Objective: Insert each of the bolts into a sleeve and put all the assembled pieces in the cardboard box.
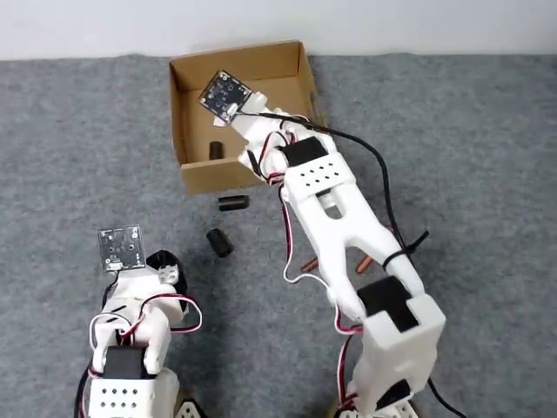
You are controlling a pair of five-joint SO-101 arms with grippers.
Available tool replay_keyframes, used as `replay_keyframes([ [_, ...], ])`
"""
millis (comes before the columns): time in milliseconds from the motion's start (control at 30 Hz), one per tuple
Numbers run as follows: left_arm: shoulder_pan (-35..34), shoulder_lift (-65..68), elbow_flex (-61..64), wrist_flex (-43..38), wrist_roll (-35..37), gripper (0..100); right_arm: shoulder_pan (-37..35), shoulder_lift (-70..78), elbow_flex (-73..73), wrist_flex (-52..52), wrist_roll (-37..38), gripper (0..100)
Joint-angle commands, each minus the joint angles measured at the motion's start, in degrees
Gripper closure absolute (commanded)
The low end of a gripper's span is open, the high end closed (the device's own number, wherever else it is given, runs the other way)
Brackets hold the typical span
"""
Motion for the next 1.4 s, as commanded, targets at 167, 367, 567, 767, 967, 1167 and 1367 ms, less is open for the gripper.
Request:
replay_keyframes([
  [167,-0.44,-0.53,-0.31,-1.32,0.53,99,-5.14,-7.52,-3.25,8.84,-7.91,98.8],
  [367,-0.44,-0.53,-0.31,-1.32,0.53,99,-8.13,-4.53,-2.9,9.36,-4.92,98.3],
  [567,-0.44,-0.53,-0.31,-1.32,0.53,99,-9.1,1.98,-3.25,8.84,3.43,98.2],
  [767,-0.44,-0.53,-0.31,-1.32,0.53,99,-9.71,6.29,-3.25,8.84,6.95,93.9],
  [967,-0.44,-0.53,-0.31,-1.32,0.53,99,-9.8,8.22,-3.25,8.75,7.91,79.9],
  [1167,-0.44,-0.53,-0.31,-1.32,0.53,99,-9.8,10.86,-3.25,5.05,7.91,81.8],
  [1367,-0.44,-0.53,-0.31,-1.32,0.53,99,-9.8,15.16,-3.25,-0.48,8.97,81.8],
])
